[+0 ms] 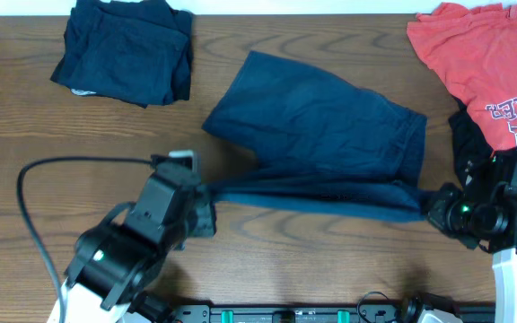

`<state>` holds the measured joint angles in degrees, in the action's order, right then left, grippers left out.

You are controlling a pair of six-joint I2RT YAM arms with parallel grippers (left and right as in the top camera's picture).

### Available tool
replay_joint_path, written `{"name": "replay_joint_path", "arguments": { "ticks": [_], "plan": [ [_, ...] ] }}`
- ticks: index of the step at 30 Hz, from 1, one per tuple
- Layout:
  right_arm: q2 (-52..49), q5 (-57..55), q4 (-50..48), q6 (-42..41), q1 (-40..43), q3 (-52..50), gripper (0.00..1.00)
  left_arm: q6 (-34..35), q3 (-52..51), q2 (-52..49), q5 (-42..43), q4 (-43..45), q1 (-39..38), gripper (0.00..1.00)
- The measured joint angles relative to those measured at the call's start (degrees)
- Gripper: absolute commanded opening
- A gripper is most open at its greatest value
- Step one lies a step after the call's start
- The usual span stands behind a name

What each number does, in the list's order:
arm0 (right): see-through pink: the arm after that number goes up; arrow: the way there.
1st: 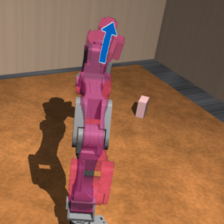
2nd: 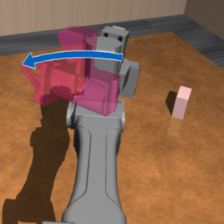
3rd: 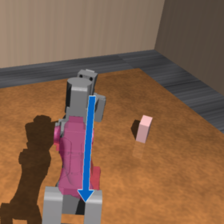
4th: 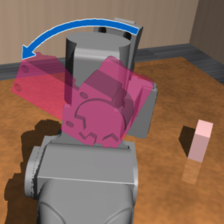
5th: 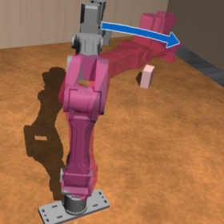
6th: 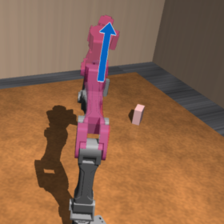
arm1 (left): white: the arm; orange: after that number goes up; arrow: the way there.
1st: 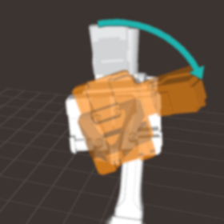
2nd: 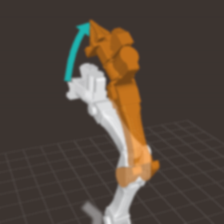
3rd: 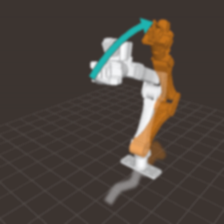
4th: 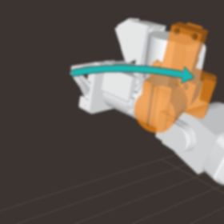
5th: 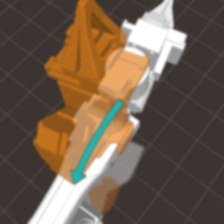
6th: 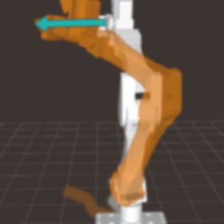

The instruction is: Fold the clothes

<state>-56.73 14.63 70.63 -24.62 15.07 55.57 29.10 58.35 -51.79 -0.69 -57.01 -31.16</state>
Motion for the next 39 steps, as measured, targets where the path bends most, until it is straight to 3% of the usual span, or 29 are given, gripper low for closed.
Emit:
{"name": "replay_joint_path", "arguments": {
  "ticks": [6, 14, 23, 35, 39],
  "plan": [
    [-5.40, -2.47, -11.63, -0.59, 0.00, 0.22, 0.01, -2.95, 0.31, -11.63, -4.37, 14.25, 0.00, 0.06],
    [-16.28, -5.46, -24.83, -0.85, 0.00, 0.37, 0.01, -9.49, 0.57, -26.69, -11.10, 39.60, 0.02, 0.06],
    [-26.18, -5.35, -42.84, -1.01, -0.02, 0.52, 0.01, -16.57, 0.63, -36.92, -16.22, 65.96, -0.09, 0.06],
    [-35.19, -8.52, -68.22, 0.31, -4.22, 0.66, 0.01, -18.51, 0.63, -48.83, -19.58, 78.71, 2.29, 0.06],
    [-39.43, -9.29, -72.24, 0.81, -6.16, 0.70, 0.01, -18.64, 0.61, -50.58, -20.28, 80.08, 3.45, 0.05]
  ]
}}
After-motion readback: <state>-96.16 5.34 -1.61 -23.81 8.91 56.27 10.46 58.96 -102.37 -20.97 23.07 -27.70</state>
